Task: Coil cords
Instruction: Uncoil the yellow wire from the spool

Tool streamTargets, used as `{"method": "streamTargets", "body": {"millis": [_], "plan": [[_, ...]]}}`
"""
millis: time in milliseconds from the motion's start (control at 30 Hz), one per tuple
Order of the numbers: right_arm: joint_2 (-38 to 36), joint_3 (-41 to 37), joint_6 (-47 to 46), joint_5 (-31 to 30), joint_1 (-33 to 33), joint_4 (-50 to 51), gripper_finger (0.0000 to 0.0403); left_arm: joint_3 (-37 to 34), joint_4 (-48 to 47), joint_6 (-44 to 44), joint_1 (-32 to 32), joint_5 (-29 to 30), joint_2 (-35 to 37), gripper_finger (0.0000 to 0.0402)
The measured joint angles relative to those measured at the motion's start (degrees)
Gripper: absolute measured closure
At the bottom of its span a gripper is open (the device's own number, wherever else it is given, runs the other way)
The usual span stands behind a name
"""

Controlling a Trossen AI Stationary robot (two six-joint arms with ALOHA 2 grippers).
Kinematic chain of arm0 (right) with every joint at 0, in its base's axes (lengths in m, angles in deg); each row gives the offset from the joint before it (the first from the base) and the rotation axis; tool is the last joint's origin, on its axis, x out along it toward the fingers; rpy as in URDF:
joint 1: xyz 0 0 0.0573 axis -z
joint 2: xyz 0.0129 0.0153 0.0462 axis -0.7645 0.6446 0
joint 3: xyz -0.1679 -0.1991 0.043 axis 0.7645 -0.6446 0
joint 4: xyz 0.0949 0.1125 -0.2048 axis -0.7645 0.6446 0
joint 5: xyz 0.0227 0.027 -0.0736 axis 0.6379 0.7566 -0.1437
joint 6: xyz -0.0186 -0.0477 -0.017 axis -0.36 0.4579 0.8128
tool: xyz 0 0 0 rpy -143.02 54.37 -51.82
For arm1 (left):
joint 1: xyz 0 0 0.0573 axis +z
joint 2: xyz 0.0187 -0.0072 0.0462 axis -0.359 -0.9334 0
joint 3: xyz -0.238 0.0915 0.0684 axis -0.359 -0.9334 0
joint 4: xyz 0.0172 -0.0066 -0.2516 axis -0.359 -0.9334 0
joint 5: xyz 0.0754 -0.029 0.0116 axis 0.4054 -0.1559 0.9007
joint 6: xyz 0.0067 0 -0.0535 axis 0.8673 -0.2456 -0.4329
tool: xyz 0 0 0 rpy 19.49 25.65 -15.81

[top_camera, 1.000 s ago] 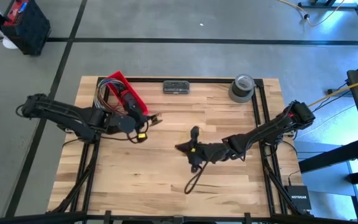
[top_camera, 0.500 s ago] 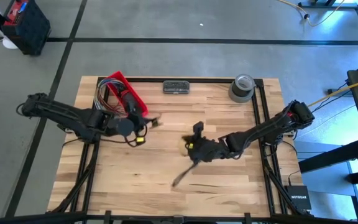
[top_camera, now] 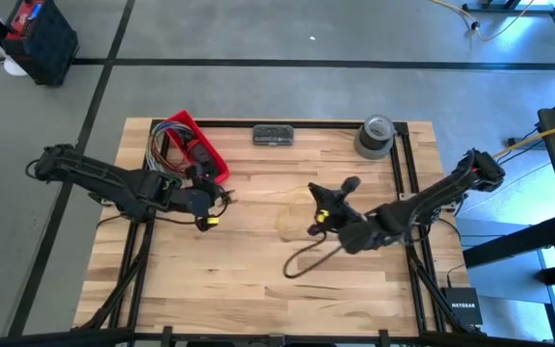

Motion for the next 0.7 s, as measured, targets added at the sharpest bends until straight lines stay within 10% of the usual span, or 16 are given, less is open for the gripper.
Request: {"method": "streamTargets", "body": {"millis": [467, 700], "plan": [[-3.39, 0.04, 0.83, -2.63, -7.70, -1.01, 0.0395, 0.01, -2.21, -1.55, 8.64, 0.04, -5.51, 0.0396], [-2.31, 0.04, 4.22, 23.66, -6.01, -7.27, 0.0395, 0.01, 5.31, -3.25, 13.63, 5.56, -5.51, 0.0396]]}}
